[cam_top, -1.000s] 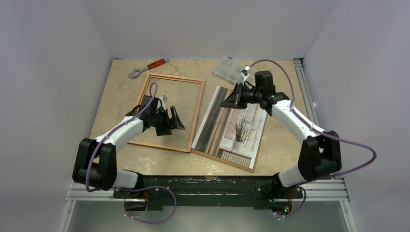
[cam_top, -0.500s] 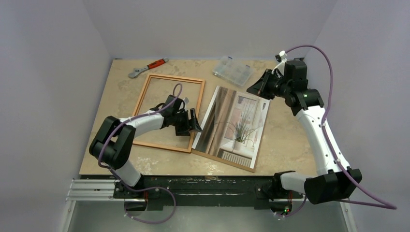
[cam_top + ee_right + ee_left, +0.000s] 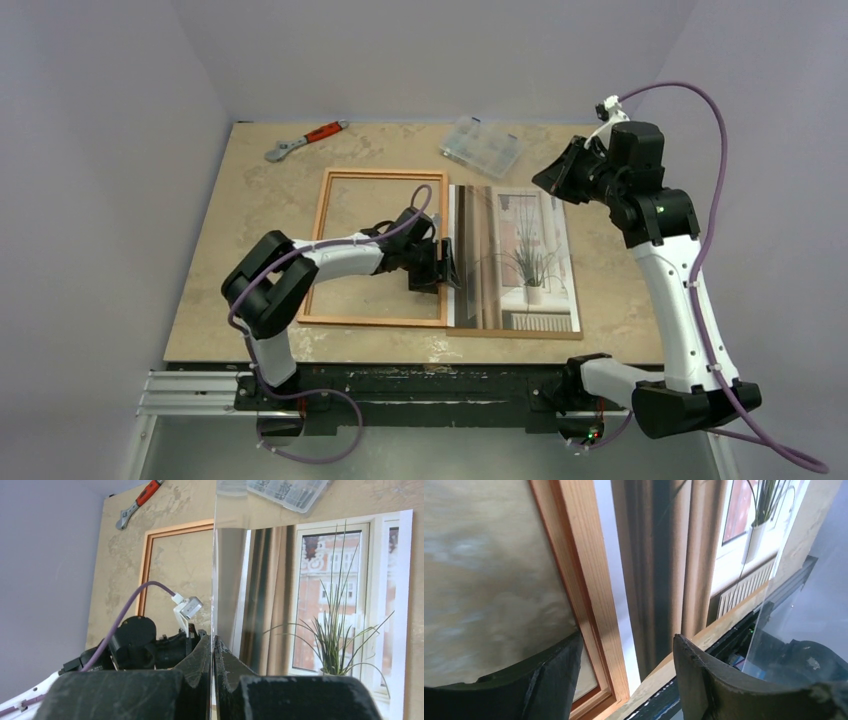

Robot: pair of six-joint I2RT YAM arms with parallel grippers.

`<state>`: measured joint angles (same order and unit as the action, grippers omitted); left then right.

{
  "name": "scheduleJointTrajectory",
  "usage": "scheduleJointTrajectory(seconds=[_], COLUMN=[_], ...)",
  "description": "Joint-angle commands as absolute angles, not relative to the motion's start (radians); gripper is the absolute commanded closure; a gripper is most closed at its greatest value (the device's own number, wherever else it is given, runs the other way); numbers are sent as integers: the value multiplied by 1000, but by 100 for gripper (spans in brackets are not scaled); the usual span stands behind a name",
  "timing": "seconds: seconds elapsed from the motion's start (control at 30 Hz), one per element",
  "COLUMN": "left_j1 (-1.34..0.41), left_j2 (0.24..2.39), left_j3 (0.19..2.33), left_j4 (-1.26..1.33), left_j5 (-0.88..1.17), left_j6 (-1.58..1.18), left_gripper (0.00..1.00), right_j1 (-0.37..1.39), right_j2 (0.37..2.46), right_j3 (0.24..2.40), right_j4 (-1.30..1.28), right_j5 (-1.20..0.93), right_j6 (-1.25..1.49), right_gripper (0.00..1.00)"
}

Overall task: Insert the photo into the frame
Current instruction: Adjust the photo frame at the center of the board.

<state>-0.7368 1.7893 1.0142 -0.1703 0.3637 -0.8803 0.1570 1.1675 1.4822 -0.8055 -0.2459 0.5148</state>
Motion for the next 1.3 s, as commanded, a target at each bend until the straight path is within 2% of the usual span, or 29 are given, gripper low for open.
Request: scheduleJointTrajectory(seconds=[0.0, 0.2, 0.27, 0.43, 0.53, 0.8, 0.93, 1.1, 1.27], left_j1=[-819, -856, -856, -847, -816, -587, -434, -253, -196], left_j2=[1853, 1894, 1889, 1808, 1733, 1395, 1219, 1025, 977], left_j3=[1077, 1088, 1099, 1089, 1063, 876, 799, 763, 771], left_j4=[-140, 45, 26, -73, -73, -82, -192, -512, -790], left_j5=[351, 389, 372, 327, 367, 459, 472, 326, -20], left_j6=[-949, -1054, -1047, -968, -929, -871, -822, -692, -610], left_gripper=[35, 31, 30, 20, 15, 12, 13, 17, 21], right_j1=[158, 156, 156, 156, 156, 156, 156, 156, 156], right_j2=[1147, 1146, 1149, 1147, 1149, 1141, 1127, 1141, 1156], right_j3=[1546, 1551, 1557, 1578, 1573, 1544, 1470, 1389, 1310], right_j4=[-822, -830, -836, -845, -822, -714, -614, -546, -487], right_j5=[-185, -169, -169, -188, -253, -448, -520, -556, -611], right_j6=[486, 473, 468, 463, 465, 531, 594, 633, 670], right_gripper=[100, 100, 100, 100, 100, 100, 100, 100, 100])
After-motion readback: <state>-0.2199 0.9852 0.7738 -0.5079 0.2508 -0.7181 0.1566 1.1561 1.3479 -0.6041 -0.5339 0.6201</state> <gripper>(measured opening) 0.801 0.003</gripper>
